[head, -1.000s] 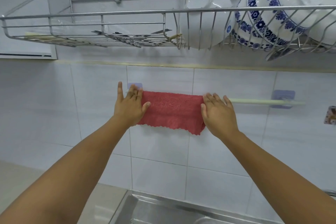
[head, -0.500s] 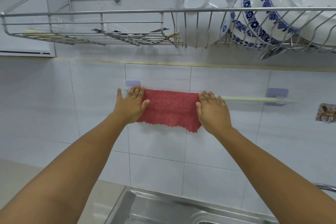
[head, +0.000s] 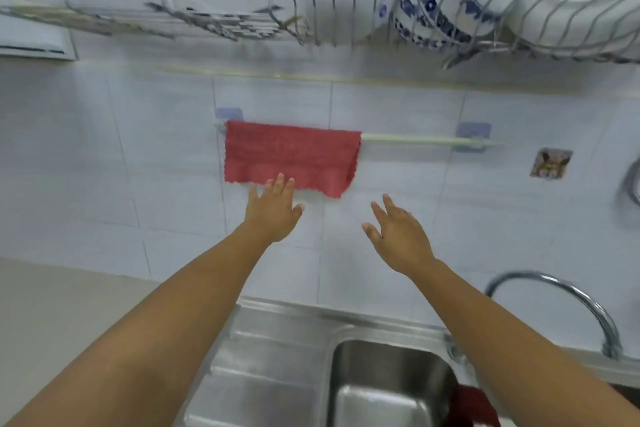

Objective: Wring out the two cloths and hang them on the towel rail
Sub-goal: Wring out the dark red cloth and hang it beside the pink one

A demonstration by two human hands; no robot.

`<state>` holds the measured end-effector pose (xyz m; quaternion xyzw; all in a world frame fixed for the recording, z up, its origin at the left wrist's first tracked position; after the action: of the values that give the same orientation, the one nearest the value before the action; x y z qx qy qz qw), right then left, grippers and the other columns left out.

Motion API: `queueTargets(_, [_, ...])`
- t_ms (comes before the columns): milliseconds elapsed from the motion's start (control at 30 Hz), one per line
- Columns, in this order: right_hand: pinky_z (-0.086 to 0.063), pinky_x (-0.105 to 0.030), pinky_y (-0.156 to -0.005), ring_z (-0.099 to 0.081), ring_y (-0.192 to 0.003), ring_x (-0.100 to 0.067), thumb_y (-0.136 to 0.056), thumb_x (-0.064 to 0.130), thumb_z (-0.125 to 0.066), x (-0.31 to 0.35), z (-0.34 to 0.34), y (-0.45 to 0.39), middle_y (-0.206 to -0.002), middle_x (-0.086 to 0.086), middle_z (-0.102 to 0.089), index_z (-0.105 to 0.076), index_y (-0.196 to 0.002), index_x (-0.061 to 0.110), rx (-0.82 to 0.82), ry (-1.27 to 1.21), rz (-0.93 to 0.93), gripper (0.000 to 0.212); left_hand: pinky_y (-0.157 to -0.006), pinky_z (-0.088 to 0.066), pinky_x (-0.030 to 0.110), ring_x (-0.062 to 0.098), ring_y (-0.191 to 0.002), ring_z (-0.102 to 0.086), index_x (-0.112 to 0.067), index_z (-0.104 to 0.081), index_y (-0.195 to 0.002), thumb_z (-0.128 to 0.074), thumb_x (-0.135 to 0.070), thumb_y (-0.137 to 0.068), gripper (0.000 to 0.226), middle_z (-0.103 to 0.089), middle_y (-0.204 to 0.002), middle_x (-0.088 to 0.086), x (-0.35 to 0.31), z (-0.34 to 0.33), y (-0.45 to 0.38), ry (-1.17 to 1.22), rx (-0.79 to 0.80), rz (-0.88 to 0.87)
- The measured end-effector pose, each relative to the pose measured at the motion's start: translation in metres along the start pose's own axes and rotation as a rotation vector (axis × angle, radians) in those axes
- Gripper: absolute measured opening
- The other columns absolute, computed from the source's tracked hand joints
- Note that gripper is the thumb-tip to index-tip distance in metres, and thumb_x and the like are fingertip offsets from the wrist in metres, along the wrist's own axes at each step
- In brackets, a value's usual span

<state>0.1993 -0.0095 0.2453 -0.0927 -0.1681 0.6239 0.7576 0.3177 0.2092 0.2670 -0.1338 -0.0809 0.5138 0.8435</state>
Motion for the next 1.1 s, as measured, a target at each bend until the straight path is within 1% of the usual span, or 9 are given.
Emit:
queueTargets(100, [-0.030,-0.040,-0.113,-0.032,-0.140,-0.026,-0.101,0.044,-0.029,-0.033,-0.019,0.047,-0.162,-0.002,-0.014,-0.027,-0.150,0.020,0.093,0.045,-0.013,0.055,-0.119,-0.008,0.054,0.029,-0.149,-0.010,-0.013,-0.009,-0.154,-0.026,-0.045,-0.101,0.064,-0.003,-0.163,0.010,-0.037,-0.037,0.031,-0.033,0.155,-0.020])
queueTargets(367, [-0.035,-0.041,-0.107,-0.039,-0.134,-0.028,-0.096,0.027,-0.042,-0.136,-0.070,0.158,-0.156,-0.005,-0.031,-0.036,-0.145,0.017,0.356,0.219,0.026,0.051,-0.118,-0.016,0.050,0.030,-0.145,-0.024,-0.016,-0.021,-0.152,-0.035,-0.041,-0.100,0.059,-0.008,-0.163,0.008,-0.140,-0.122,0.100,0.069,0.450,-0.044])
queueTargets(500, [-0.039,-0.037,-0.101,-0.044,-0.129,-0.026,-0.087,0.018,-0.046,-0.179,-0.090,0.191,-0.148,-0.002,-0.043,-0.043,-0.140,0.018,0.404,0.214,-0.011,0.052,-0.113,-0.027,0.048,0.031,-0.138,-0.037,-0.014,-0.034,-0.145,-0.041,-0.043,-0.096,0.058,-0.028,-0.157,0.011,-0.192,-0.160,0.129,0.104,0.509,-0.094])
queueTargets(667, [-0.040,-0.040,-0.102,-0.046,-0.125,-0.028,-0.087,0.017,-0.049,-0.222,-0.121,0.220,-0.142,-0.007,-0.046,-0.047,-0.134,0.016,0.538,0.194,-0.075,0.048,-0.117,-0.018,0.053,0.031,-0.143,-0.028,-0.015,-0.027,-0.149,-0.042,-0.041,-0.097,0.060,-0.016,-0.161,0.010,-0.256,-0.203,0.165,0.189,0.681,-0.171])
queueTargets(767, [-0.040,-0.038,-0.101,-0.048,-0.122,-0.029,-0.088,0.018,-0.051,-0.237,-0.140,0.230,-0.136,-0.008,-0.051,-0.048,-0.132,0.014,0.584,0.150,-0.098,0.045,-0.113,-0.028,0.049,0.030,-0.138,-0.038,-0.014,-0.033,-0.146,-0.044,-0.038,-0.096,0.057,-0.032,-0.155,0.009,-0.289,-0.222,0.176,0.245,0.732,-0.187])
queueTargets(900, [-0.042,-0.039,-0.101,-0.047,-0.124,-0.030,-0.089,0.015,-0.048,-0.248,-0.161,0.239,-0.142,-0.008,-0.047,-0.048,-0.134,0.016,0.637,0.063,-0.123,0.045,-0.104,-0.038,0.042,0.032,-0.127,-0.049,-0.015,-0.037,-0.141,-0.049,-0.032,-0.094,0.052,-0.050,-0.141,0.011,-0.322,-0.237,0.183,0.378,0.785,-0.151])
queueTargets(1000, [-0.044,-0.038,-0.098,-0.048,-0.123,-0.032,-0.088,0.013,-0.050,-0.255,-0.173,0.241,-0.144,-0.008,-0.046,-0.054,-0.122,0.019,0.620,-0.128,-0.199,0.035,-0.111,-0.033,0.046,0.031,-0.136,-0.040,-0.017,-0.012,-0.153,-0.051,-0.027,-0.092,0.073,-0.029,-0.157,0.011,-0.340,-0.249,0.188,0.431,0.828,-0.178])
queueTargets(1067, [-0.048,-0.036,-0.087,-0.056,-0.110,-0.032,-0.087,0.012,-0.051,-0.257,-0.178,0.242,-0.124,-0.012,-0.060,-0.052,-0.113,0.018,0.611,-0.241,-0.271,0.027,-0.113,-0.030,0.048,0.031,-0.141,-0.033,-0.019,-0.001,-0.155,-0.049,-0.024,-0.092,0.079,-0.011,-0.163,0.009,-0.349,-0.257,0.191,0.460,0.856,-0.178])
queueTargets(1100, [-0.047,-0.034,-0.080,-0.058,-0.102,-0.031,-0.087,0.009,-0.050,-0.259,-0.181,0.244,-0.115,-0.012,-0.064,-0.051,-0.112,0.016,0.599,-0.286,-0.307,0.026,-0.113,-0.031,0.047,0.032,-0.140,-0.034,-0.019,0.000,-0.155,-0.048,-0.021,-0.092,0.079,-0.010,-0.163,0.009,-0.352,-0.260,0.192,0.490,0.864,-0.163])
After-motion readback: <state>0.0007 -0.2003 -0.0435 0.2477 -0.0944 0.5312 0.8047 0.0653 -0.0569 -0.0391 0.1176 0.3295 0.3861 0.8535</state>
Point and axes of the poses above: each hand's wrist, its own y-axis away from the middle knuckle, its own z-axis out of the back of the hand, x = y × z, the point moved 1 cm from there along -y, towards the middle knuckle
